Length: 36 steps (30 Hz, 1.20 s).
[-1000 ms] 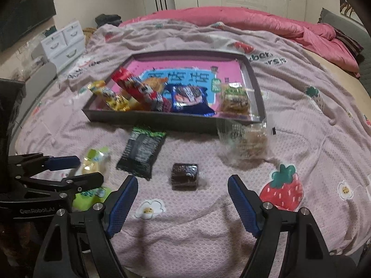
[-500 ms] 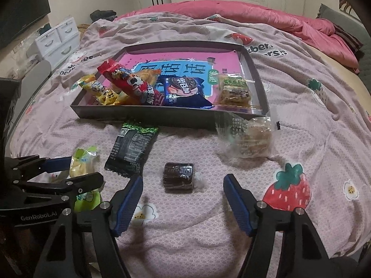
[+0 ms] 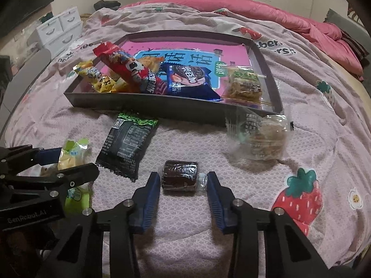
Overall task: Organize snacks
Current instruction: 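Grasp the green-yellow bag with the left tool while the right tool grasps the dark chocolate square, then lift and carry both held snacks over the tray, lowering them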
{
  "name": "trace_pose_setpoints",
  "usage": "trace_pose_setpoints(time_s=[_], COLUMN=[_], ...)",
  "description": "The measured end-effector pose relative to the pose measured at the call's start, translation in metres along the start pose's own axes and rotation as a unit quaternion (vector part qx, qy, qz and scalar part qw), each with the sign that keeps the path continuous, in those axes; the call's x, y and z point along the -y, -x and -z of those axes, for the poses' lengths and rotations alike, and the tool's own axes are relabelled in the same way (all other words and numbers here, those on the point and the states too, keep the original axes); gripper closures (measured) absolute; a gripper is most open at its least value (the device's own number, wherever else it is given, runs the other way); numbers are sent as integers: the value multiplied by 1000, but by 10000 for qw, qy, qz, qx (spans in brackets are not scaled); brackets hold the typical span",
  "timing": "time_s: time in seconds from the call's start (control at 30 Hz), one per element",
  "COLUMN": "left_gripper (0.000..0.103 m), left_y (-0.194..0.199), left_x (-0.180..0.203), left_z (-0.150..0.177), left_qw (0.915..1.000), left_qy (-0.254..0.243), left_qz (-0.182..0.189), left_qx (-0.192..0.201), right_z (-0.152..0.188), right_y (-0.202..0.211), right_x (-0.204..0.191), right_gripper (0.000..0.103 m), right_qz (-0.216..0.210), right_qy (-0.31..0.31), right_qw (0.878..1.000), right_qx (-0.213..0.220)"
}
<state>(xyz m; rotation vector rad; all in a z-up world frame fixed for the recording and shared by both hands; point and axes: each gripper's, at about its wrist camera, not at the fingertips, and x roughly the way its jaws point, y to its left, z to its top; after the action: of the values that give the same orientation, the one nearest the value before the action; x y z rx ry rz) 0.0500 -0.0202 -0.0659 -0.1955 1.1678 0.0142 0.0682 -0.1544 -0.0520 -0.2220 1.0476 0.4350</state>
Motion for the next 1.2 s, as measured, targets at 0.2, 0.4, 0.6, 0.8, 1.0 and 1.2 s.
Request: trace_pose_setpoints(time_s=[0.2, 0.4, 0.6, 0.8, 1.0, 1.2], left_gripper=[60, 64, 64, 64, 64, 64], left_y=[-1, 3, 13, 35, 54, 63], left_x=[0, -1, -1, -8, -21, -40], left_z=[-1, 0, 0, -5, -15, -33], left_qw=[10000, 10000, 9996, 9985, 9960, 9924], left_qy=[-7, -57, -84, 0, 142, 340], left_qz=[7, 32, 166, 263, 295, 256], left_qx=[9, 54, 188, 471, 830, 1156], right_z=[-1, -2, -4, -6, -12, -19], right_y=[-2, 0, 6, 22, 41, 49], right_x=[3, 5, 9, 15, 21, 30], right_gripper=[63, 64, 64, 64, 64, 64], right_qz=[-81, -155, -229, -389, -459, -505], right_qy=[-49, -100, -187, -354, -464, -592], right_qw=[10000, 9998, 9994, 9976, 9941, 9910], right_qx=[13, 43, 152, 448, 872, 1086])
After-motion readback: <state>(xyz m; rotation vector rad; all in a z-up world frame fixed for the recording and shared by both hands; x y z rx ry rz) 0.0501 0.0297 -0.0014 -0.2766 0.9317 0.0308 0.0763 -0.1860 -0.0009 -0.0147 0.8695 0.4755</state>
